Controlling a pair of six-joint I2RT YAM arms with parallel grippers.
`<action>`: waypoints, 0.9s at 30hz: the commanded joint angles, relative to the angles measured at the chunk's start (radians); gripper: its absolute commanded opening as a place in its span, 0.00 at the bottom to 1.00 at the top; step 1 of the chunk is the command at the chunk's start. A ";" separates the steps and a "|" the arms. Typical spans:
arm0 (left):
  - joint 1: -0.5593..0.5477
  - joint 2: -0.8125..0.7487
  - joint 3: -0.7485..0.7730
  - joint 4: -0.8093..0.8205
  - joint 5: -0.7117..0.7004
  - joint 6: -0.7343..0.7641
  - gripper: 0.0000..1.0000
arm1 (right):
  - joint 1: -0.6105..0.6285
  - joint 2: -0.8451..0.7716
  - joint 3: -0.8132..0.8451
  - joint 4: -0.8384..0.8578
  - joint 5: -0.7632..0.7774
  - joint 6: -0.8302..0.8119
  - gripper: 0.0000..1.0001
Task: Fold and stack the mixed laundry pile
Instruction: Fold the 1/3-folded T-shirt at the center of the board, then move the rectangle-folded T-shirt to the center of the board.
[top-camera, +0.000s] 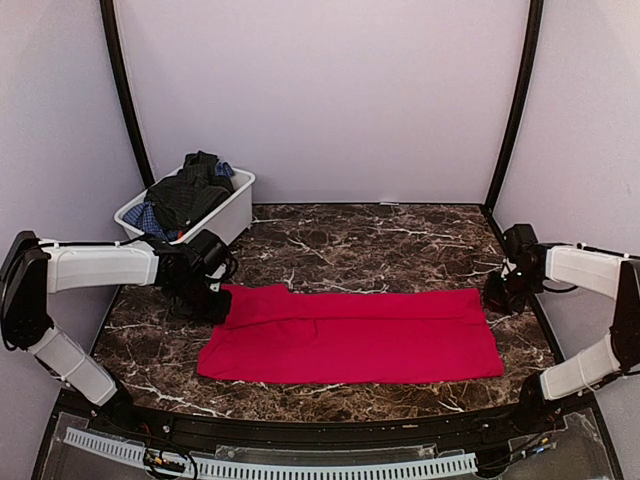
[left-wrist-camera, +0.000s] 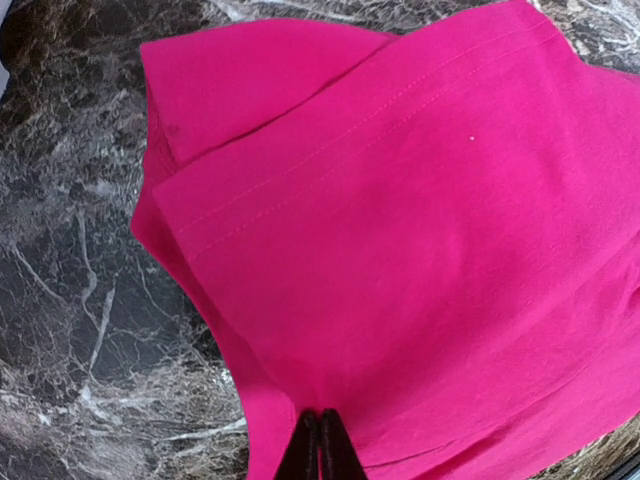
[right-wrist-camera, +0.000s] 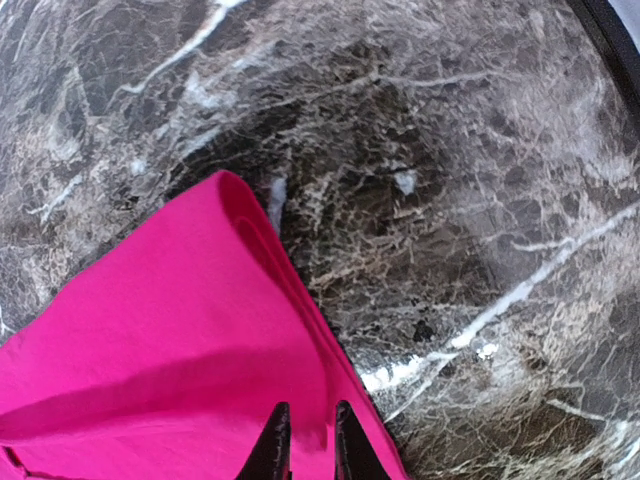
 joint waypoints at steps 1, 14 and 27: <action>-0.005 0.019 0.013 -0.074 0.000 -0.009 0.09 | -0.010 -0.010 -0.013 0.000 -0.026 0.025 0.17; -0.006 -0.134 0.109 -0.031 0.107 0.033 0.35 | 0.012 -0.008 0.131 0.051 -0.230 -0.175 0.50; -0.006 0.191 0.183 0.094 0.158 0.002 0.34 | 0.170 0.370 0.191 0.096 -0.233 -0.241 0.34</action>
